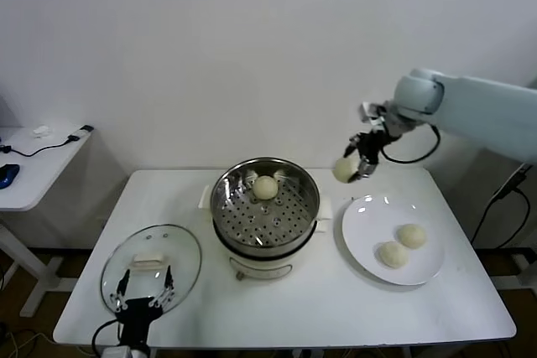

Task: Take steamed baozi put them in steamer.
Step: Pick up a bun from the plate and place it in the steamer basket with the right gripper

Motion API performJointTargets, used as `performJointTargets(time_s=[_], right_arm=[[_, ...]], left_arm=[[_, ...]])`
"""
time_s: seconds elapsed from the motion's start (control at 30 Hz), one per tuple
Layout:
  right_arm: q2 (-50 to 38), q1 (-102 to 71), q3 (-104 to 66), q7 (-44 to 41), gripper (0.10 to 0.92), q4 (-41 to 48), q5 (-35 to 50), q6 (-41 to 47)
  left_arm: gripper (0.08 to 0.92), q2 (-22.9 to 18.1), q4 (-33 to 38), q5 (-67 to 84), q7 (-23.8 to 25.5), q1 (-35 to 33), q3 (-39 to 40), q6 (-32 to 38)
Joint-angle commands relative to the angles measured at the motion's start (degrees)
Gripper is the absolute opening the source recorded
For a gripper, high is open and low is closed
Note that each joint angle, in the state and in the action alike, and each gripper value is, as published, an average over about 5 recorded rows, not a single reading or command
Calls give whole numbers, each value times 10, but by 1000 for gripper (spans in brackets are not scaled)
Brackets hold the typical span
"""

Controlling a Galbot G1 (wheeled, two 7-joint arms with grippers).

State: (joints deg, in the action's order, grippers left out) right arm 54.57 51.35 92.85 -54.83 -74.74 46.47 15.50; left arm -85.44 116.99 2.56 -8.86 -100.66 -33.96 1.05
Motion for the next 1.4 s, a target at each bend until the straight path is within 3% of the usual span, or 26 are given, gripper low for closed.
performJointTargets(time_s=[0.03, 0.5, 1.27, 1.4], right_arm=[[131, 52, 5, 69, 704, -74, 133, 56], [258, -96, -14, 149, 702, 23, 122, 114], [283, -179, -21, 173, 704, 115, 66, 106], [275, -171, -26, 165, 760, 108, 65, 96]], left_arm=[[823, -2, 14, -4, -1, -3, 5, 1], [823, -5, 8, -10, -5, -8, 7, 5], [823, -7, 0, -11, -14, -3, 7, 8], [823, -7, 0, -12, -14, -4, 7, 8]])
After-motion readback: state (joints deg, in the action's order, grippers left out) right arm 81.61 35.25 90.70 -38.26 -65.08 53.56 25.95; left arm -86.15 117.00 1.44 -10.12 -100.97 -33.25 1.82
